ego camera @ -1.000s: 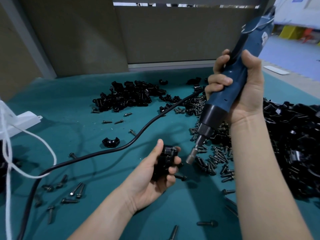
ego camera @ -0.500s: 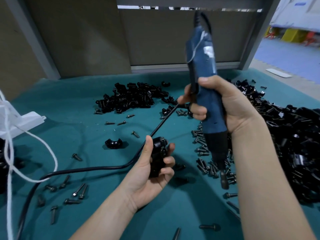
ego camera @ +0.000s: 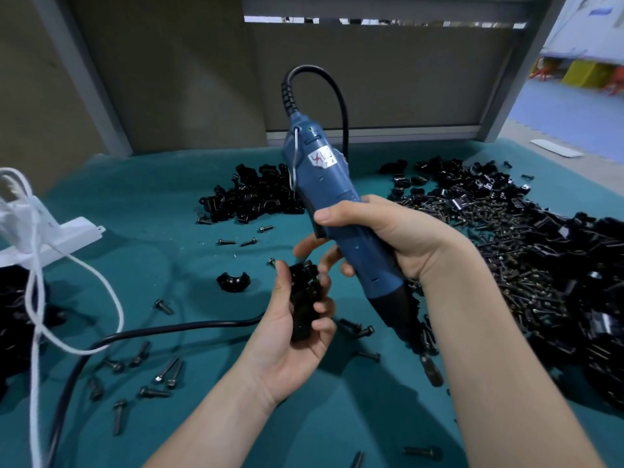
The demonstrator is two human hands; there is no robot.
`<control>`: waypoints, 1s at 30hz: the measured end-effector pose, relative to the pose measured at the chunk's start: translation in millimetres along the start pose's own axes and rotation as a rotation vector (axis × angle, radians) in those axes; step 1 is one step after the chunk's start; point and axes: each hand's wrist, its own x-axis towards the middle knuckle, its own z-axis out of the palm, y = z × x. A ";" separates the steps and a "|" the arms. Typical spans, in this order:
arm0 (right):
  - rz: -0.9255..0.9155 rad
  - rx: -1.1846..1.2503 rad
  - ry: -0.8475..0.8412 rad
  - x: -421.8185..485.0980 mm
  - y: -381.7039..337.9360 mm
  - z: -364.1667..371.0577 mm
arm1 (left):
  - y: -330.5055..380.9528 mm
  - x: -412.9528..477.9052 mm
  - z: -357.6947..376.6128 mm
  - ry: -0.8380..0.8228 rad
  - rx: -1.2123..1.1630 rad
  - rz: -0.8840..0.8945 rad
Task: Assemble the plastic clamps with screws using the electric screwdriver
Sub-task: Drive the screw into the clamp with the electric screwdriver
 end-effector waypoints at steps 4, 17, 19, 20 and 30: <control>0.017 -0.011 -0.013 1.0 1.9 4.5 | -1.7 1.0 -0.1 -0.021 0.027 0.052; 0.061 -0.145 0.032 -0.6 4.2 -1.5 | -6.9 0.9 -2.2 0.095 0.320 0.199; 0.066 -0.176 0.037 -0.8 4.6 -2.7 | -8.5 1.5 -4.1 0.156 0.403 0.244; 0.071 -0.184 0.034 -1.0 4.9 -3.4 | -9.6 1.8 -4.8 0.174 0.440 0.271; 0.104 -0.220 -0.010 -0.1 8.2 -6.3 | -15.0 5.5 -8.7 0.117 0.510 0.403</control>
